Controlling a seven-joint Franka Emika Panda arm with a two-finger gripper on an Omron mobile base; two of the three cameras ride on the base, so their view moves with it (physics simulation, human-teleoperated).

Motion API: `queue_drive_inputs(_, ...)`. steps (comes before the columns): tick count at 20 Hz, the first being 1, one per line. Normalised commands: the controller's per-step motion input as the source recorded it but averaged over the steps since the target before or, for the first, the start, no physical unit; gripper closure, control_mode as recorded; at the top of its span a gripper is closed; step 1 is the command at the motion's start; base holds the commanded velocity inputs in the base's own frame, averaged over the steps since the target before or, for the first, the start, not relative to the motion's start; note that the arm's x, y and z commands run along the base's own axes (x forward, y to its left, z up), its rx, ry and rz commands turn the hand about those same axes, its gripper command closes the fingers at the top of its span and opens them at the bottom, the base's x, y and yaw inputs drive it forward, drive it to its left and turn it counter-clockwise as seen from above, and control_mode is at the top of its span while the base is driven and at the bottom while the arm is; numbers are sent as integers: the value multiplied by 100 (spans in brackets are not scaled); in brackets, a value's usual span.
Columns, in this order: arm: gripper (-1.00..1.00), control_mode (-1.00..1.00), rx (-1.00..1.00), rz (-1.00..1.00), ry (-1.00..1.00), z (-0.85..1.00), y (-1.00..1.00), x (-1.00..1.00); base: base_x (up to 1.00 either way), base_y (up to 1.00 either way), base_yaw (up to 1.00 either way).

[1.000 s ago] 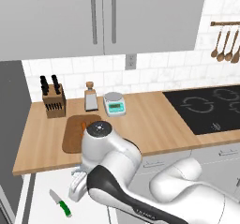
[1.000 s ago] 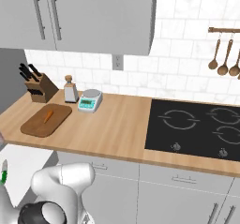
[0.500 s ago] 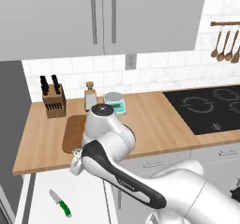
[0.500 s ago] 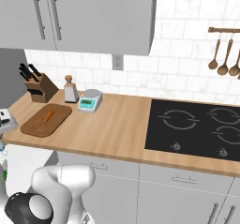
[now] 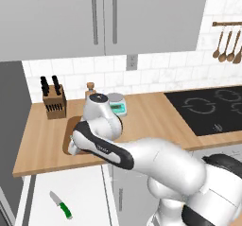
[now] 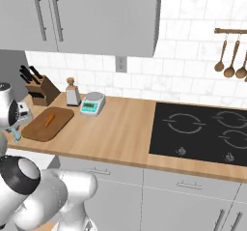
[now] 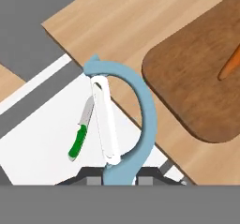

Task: Place the appropriate cutting tool for cutting the carrot skin on the cutting board.

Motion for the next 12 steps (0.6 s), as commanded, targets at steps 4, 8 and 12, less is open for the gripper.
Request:
queue_drive_inputs(4, 100, -100, 0, 0, 12, -54, 39, 100, 0, 0, 0)
queue_drive_inputs(8, 100, -100, 0, 0, 6, -58, 11, 98, 0, 0, 0)
queue_drive_inputs(12, 100, -100, -2, 0, 0, -50, 0, 72, 0, 0, 0)
